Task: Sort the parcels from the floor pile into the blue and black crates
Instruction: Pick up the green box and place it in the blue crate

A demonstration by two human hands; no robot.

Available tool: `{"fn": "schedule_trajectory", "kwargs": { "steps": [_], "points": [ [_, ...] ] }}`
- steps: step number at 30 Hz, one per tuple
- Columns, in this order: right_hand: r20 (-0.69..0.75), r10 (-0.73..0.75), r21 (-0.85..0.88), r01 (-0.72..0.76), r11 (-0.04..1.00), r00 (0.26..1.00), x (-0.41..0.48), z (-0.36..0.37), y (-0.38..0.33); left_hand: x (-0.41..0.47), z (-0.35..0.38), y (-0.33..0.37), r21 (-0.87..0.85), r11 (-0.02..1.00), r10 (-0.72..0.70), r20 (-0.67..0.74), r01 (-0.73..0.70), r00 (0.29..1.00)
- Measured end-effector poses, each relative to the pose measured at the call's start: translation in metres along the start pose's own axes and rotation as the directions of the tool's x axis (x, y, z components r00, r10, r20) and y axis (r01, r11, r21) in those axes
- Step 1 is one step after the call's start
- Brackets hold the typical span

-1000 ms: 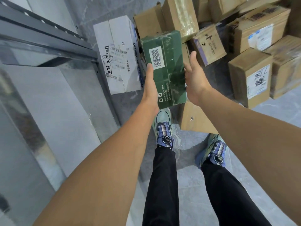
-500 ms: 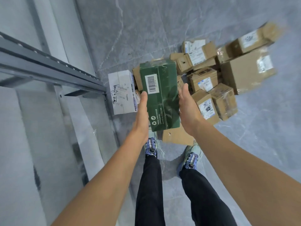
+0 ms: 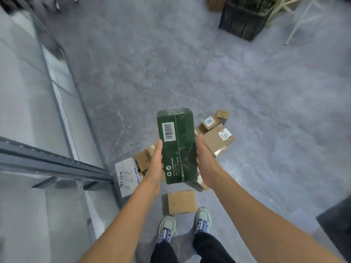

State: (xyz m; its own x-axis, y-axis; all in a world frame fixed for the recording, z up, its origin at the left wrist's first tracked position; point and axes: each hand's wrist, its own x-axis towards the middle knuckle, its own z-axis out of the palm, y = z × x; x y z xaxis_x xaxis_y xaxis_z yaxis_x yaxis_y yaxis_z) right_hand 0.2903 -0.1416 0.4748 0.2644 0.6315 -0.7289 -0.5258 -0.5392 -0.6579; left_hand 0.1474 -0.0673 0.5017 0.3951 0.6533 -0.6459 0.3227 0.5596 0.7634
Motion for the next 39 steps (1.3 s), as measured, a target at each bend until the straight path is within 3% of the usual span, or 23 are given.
{"fn": "schedule_trajectory", "kwargs": {
  "steps": [8,16,21,28,39],
  "points": [
    [-0.224,-0.176,0.137,0.210,0.968,0.959,-0.092,-0.017,-0.053,-0.048,0.042,0.080,0.178,0.972,0.106,0.252,-0.154,0.962],
    [-0.474,-0.225,0.247,0.374,0.894,0.851,-0.174,-0.046,-0.046,-0.088,0.096,0.111,0.325,0.895,0.101,0.521,-0.306,0.848],
    [-0.594,-0.210,0.314,0.464,0.828,0.776,-0.234,-0.076,-0.023,-0.120,0.149,0.098,0.364,0.864,0.040,0.639,-0.348,0.768],
    [-0.737,-0.162,0.361,0.585,0.727,0.656,-0.320,-0.139,0.036,-0.197,0.236,0.064,0.396,0.788,-0.039,0.797,-0.472,0.603],
    [-0.867,0.036,0.429,0.708,0.561,0.496,-0.467,-0.242,0.166,-0.338,0.376,-0.040,0.438,0.638,-0.265,0.897,-0.633,0.354]
  ]
}}
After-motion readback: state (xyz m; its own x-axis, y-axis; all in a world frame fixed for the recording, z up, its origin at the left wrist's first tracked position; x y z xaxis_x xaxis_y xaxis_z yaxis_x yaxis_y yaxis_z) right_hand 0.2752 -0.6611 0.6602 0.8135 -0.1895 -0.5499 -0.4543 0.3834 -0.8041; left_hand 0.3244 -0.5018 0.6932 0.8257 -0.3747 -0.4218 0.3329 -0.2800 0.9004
